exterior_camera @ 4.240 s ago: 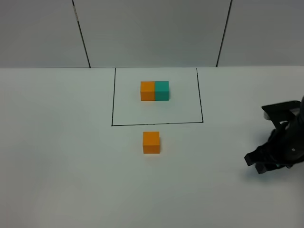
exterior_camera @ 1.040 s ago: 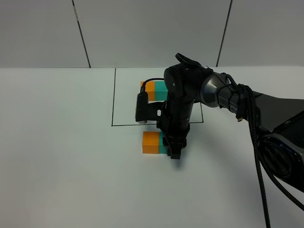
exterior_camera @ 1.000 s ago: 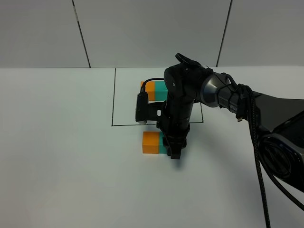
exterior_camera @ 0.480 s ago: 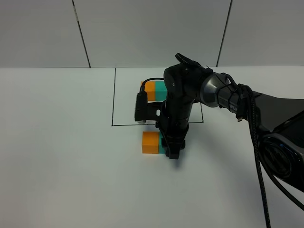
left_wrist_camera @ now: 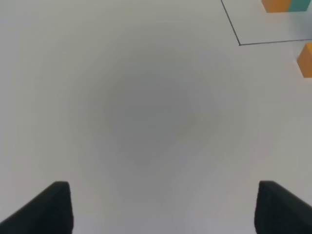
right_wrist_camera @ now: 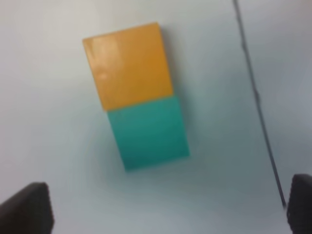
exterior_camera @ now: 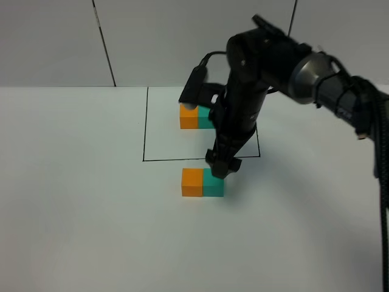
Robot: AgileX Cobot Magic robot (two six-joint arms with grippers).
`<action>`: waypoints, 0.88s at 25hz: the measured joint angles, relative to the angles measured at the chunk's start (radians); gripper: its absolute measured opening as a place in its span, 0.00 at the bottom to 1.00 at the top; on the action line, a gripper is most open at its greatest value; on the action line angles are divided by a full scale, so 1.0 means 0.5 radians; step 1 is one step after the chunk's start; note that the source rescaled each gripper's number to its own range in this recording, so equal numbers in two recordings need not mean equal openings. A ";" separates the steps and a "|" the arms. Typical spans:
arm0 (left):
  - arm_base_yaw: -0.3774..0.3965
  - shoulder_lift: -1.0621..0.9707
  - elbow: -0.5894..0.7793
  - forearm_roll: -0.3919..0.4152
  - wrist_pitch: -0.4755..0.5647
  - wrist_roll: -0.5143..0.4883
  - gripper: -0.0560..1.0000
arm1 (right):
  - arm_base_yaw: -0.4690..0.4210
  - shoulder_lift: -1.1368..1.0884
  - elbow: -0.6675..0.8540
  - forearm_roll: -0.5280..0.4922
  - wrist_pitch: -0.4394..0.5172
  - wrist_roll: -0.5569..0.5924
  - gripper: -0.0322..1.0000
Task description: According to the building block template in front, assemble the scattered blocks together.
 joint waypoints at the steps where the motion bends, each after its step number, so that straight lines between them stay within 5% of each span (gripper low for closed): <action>1: 0.000 0.000 0.000 0.000 0.000 0.000 0.72 | -0.052 -0.056 0.017 0.000 0.004 0.059 1.00; 6: 0.000 0.000 0.000 0.000 0.000 0.000 0.72 | -0.320 -0.310 0.240 0.002 -0.015 0.337 1.00; 16: 0.000 0.000 0.000 0.000 0.000 0.000 0.72 | -0.581 -1.029 1.289 -0.002 -0.959 1.018 1.00; 22: 0.000 0.000 0.000 0.000 0.000 0.000 0.72 | -0.696 -1.425 1.763 -0.010 -1.106 1.134 1.00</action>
